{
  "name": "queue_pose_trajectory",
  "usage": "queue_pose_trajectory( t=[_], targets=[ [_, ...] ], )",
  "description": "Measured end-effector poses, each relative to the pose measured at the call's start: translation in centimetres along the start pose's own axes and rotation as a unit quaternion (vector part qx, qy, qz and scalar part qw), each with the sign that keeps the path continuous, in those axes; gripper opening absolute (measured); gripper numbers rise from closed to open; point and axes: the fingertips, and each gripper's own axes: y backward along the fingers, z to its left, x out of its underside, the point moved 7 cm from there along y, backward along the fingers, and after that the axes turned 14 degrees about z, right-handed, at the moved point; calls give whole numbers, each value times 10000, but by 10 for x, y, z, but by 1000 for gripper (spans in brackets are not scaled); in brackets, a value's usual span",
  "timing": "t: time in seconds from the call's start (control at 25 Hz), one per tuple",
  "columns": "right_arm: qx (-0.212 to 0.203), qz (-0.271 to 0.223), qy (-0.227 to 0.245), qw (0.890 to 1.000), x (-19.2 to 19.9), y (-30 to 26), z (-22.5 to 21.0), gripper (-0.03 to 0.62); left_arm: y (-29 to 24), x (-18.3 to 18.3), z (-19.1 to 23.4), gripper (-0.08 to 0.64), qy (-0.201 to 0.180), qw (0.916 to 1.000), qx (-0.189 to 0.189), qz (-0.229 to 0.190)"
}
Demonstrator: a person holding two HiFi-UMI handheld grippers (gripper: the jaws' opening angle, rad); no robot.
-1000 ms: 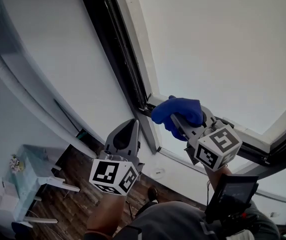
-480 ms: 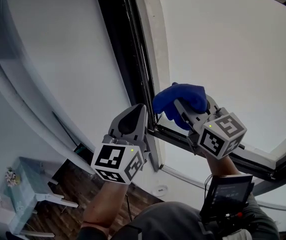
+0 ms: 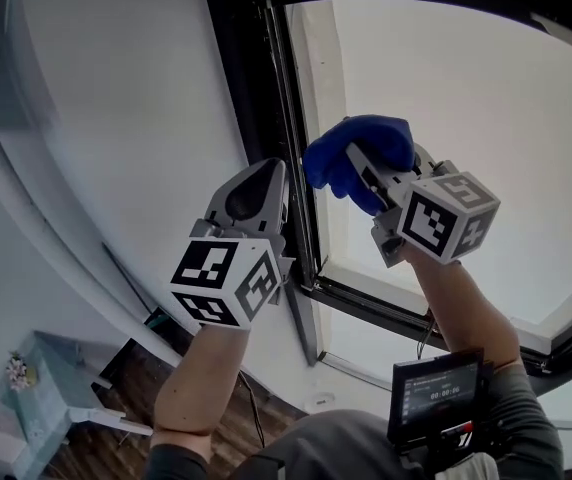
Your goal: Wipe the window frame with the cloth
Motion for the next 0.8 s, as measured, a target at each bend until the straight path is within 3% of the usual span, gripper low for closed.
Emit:
queue_pose_trajectory(
  t=[0.36,0.8],
  targets=[
    [9,-366,-147,9992,-55,-43,-15,129,-34,-60,16,9,-516,9985,165,-122],
    [170,-639,-90,9978,-116,-88,-19,129,-61,-115,51,9,-600,9973,-257,-341]
  ],
)
